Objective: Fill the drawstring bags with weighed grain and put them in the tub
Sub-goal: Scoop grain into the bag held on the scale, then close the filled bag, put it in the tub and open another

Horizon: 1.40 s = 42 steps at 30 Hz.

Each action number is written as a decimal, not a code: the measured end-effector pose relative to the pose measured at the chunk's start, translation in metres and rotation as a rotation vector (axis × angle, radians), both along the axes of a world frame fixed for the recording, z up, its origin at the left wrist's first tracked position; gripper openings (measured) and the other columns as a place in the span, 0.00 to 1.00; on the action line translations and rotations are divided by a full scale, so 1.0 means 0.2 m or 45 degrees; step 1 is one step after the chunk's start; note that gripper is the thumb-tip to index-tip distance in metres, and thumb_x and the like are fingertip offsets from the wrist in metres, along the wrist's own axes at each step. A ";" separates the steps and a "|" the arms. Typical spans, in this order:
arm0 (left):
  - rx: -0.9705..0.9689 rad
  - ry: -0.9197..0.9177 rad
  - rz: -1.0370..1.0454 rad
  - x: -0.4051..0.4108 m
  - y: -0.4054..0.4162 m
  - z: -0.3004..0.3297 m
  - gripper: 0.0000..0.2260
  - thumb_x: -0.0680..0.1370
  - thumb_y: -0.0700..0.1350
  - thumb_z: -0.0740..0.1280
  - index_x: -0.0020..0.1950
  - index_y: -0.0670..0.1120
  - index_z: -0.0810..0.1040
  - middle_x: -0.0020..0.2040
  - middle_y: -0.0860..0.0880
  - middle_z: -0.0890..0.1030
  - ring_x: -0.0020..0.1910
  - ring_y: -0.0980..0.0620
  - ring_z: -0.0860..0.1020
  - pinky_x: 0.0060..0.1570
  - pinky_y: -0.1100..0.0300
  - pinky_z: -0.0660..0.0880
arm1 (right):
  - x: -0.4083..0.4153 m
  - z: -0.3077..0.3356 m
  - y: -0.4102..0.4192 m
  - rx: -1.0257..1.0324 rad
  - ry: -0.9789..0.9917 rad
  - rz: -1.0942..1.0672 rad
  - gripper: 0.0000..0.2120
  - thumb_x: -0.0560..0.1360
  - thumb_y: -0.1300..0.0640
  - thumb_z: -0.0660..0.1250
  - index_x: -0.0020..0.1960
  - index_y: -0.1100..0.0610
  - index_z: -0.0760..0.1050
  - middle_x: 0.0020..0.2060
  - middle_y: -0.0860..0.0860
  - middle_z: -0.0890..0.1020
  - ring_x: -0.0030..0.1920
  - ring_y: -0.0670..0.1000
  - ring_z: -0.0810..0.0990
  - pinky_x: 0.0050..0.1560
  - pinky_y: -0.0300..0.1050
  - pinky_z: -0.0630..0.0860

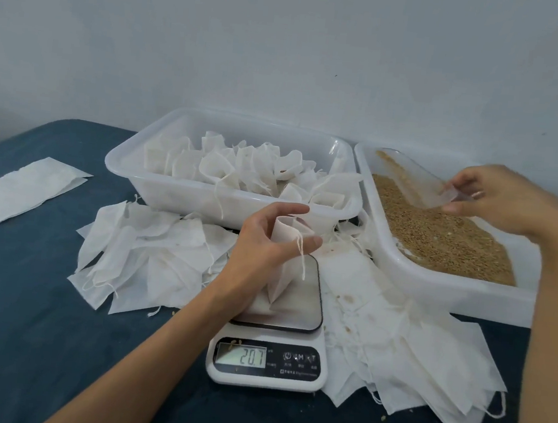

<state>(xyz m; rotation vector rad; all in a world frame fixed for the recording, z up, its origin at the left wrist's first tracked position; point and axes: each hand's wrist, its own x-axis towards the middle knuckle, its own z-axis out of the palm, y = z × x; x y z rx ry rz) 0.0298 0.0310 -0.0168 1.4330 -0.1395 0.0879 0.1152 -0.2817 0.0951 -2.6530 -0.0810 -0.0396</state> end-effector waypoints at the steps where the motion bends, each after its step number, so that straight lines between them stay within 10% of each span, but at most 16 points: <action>1: 0.013 -0.002 0.006 0.00 0.00 0.00 0.19 0.73 0.37 0.79 0.63 0.47 0.82 0.50 0.42 0.85 0.45 0.51 0.83 0.45 0.64 0.78 | 0.02 -0.03 -0.04 -0.049 -0.001 -0.100 0.14 0.71 0.61 0.78 0.54 0.56 0.79 0.53 0.55 0.83 0.54 0.57 0.79 0.56 0.51 0.72; 8: 0.045 -0.007 -0.025 0.01 0.00 -0.02 0.27 0.66 0.42 0.84 0.63 0.50 0.83 0.53 0.43 0.86 0.47 0.47 0.85 0.45 0.62 0.80 | 0.08 -0.24 -0.22 -0.438 0.478 -0.341 0.19 0.75 0.61 0.72 0.65 0.60 0.76 0.67 0.56 0.75 0.61 0.60 0.76 0.55 0.55 0.77; 13: 0.164 0.010 -0.101 0.02 0.01 -0.02 0.15 0.77 0.40 0.76 0.63 0.47 0.82 0.51 0.43 0.87 0.51 0.44 0.85 0.49 0.58 0.81 | 0.10 -0.25 -0.17 -0.522 0.518 -0.218 0.08 0.76 0.60 0.74 0.55 0.56 0.83 0.60 0.52 0.79 0.56 0.55 0.77 0.51 0.48 0.75; 20: 0.130 -0.098 -0.066 0.02 0.02 0.02 0.10 0.84 0.44 0.65 0.57 0.41 0.84 0.50 0.43 0.88 0.50 0.47 0.86 0.48 0.57 0.82 | -0.14 0.09 0.12 0.124 0.184 0.453 0.07 0.73 0.48 0.75 0.50 0.43 0.82 0.49 0.44 0.85 0.52 0.45 0.83 0.57 0.45 0.77; 26: 0.107 -0.310 0.199 0.22 0.06 0.33 0.09 0.86 0.40 0.63 0.58 0.42 0.83 0.48 0.46 0.88 0.49 0.52 0.85 0.36 0.62 0.79 | -0.22 0.08 0.39 -0.099 0.445 0.776 0.05 0.78 0.48 0.72 0.52 0.46 0.82 0.45 0.44 0.85 0.47 0.41 0.83 0.52 0.40 0.75; 37: 0.735 -0.142 0.453 0.45 0.11 0.26 0.12 0.82 0.33 0.60 0.59 0.43 0.81 0.51 0.44 0.87 0.49 0.44 0.86 0.45 0.49 0.81 | -0.14 0.05 0.29 -0.014 0.340 0.638 0.10 0.80 0.46 0.67 0.57 0.50 0.80 0.44 0.44 0.86 0.44 0.43 0.85 0.52 0.43 0.77; 42: 1.112 -0.764 0.696 0.19 -0.05 0.22 0.12 0.78 0.37 0.72 0.61 0.44 0.79 0.53 0.49 0.79 0.52 0.51 0.75 0.55 0.66 0.69 | -0.14 0.07 0.22 0.028 0.316 0.591 0.12 0.80 0.46 0.67 0.59 0.51 0.79 0.46 0.46 0.87 0.45 0.46 0.85 0.57 0.43 0.76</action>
